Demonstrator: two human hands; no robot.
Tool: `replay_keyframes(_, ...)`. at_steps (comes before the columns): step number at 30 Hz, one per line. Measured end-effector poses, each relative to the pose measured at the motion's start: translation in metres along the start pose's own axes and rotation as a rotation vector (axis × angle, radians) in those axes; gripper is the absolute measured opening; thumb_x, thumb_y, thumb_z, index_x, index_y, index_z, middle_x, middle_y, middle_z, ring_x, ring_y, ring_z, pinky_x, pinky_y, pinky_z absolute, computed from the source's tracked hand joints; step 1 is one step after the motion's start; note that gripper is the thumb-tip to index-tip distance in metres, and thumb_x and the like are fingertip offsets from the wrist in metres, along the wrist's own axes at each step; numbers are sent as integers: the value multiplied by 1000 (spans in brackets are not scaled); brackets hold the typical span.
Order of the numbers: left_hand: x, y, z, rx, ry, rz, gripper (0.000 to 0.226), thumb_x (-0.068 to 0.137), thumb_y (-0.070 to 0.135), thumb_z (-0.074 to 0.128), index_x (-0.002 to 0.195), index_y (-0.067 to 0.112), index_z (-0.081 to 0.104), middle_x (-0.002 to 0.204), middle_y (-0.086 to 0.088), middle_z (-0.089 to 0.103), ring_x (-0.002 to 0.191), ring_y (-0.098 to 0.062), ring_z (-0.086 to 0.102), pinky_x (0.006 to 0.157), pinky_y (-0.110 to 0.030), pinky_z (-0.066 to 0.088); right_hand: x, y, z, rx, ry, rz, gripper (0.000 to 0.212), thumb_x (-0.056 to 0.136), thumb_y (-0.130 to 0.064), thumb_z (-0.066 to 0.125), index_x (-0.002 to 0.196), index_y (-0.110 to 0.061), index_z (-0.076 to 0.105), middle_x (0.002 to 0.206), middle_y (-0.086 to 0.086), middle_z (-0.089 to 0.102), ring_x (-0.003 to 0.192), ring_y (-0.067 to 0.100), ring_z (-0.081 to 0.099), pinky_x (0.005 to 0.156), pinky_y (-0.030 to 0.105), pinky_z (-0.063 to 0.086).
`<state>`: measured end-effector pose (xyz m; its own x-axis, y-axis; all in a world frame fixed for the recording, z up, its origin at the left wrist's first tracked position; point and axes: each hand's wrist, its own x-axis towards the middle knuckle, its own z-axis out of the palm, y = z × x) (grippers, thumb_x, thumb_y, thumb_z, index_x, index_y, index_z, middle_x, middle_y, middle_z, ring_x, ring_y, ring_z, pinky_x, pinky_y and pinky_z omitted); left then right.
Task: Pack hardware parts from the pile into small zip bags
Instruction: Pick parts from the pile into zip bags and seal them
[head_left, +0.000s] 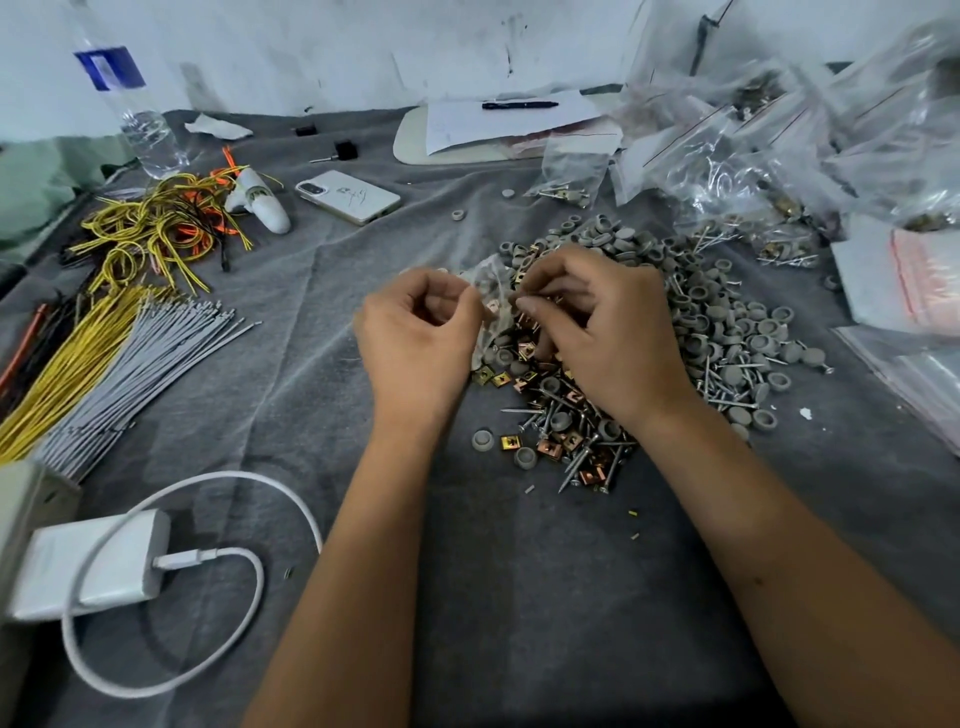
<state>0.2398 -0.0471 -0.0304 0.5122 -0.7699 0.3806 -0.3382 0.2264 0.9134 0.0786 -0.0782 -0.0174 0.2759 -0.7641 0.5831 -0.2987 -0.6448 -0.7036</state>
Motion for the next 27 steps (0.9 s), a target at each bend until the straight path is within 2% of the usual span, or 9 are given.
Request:
replay_keyframes(3, 1, -1, 1, 80, 81, 11, 25, 84, 10, 73, 71, 30, 69, 60, 11, 64, 56, -3, 59, 57, -24, 48, 2, -3, -4, -72, -129, -82, 19, 84, -32, 82, 91, -17, 73, 86, -11, 71, 76, 3, 67, 71, 26, 56)
replay_keyframes(6, 2, -4, 2, 57, 98, -20, 17, 85, 7, 73, 74, 20, 72, 66, 1, 70, 60, -10, 63, 59, -30, 53, -1, -6, 1, -307, -573, -106, 34, 72, -64, 77, 83, -31, 76, 82, -16, 66, 90, 9, 53, 81, 39, 49)
replay_keyframes(9, 4, -7, 3, 23, 68, -64, 9, 87, 7, 74, 79, 11, 76, 68, -2, 70, 63, -13, 62, 61, -30, 51, -3, -7, 11, -440, -755, -134, 30, 72, -64, 80, 83, -37, 73, 83, -18, 64, 95, 9, 44, 86, 37, 39)
replay_keyframes(11, 5, -9, 4, 12, 48, -90, 12, 87, 7, 76, 78, 15, 75, 64, 5, 66, 60, -8, 60, 60, -26, 48, -3, -7, 12, -439, -755, -137, 25, 77, -58, 80, 84, -36, 73, 81, -20, 62, 94, 6, 43, 85, 36, 32)
replay_keyframes(14, 6, -11, 6, 15, 32, -102, 17, 87, 8, 76, 76, 20, 74, 63, 10, 65, 60, -7, 60, 59, -27, 49, -2, -9, 6, -296, -724, -82, 17, 81, -41, 83, 85, -29, 72, 84, -17, 61, 91, 3, 49, 87, 32, 38)
replay_keyframes(17, 7, -14, 6, -24, -23, -110, 14, 86, 6, 75, 77, 17, 74, 64, 3, 67, 62, -14, 63, 61, -33, 51, 1, -12, -1, -28, -458, -3, 13, 83, -23, 83, 89, -20, 71, 91, -12, 63, 87, 4, 59, 80, 20, 47)
replay_keyframes(19, 6, -13, 6, -66, -109, -108, 10, 85, 8, 76, 77, 15, 75, 64, -1, 67, 60, -18, 60, 59, -33, 48, 4, -10, -5, -55, -219, -6, 14, 85, -18, 82, 94, -16, 71, 96, -7, 63, 86, 3, 60, 77, 14, 46)
replay_keyframes(21, 5, -10, 7, -131, -181, -99, 7, 83, 11, 77, 77, 14, 76, 63, -4, 65, 58, -20, 56, 56, -31, 45, 6, -8, -6, -147, -122, -3, 15, 87, -16, 80, 98, -15, 71, 98, -6, 61, 86, -1, 57, 78, 12, 43)
replay_keyframes(27, 1, -6, 8, -325, -284, -111, 8, 86, 6, 74, 78, 8, 73, 55, -1, 61, 43, -6, 49, 43, -17, 38, 3, 0, -4, -391, -225, -54, 22, 86, -14, 79, 107, -12, 74, 100, -4, 58, 96, 13, 57, 88, 36, 52)
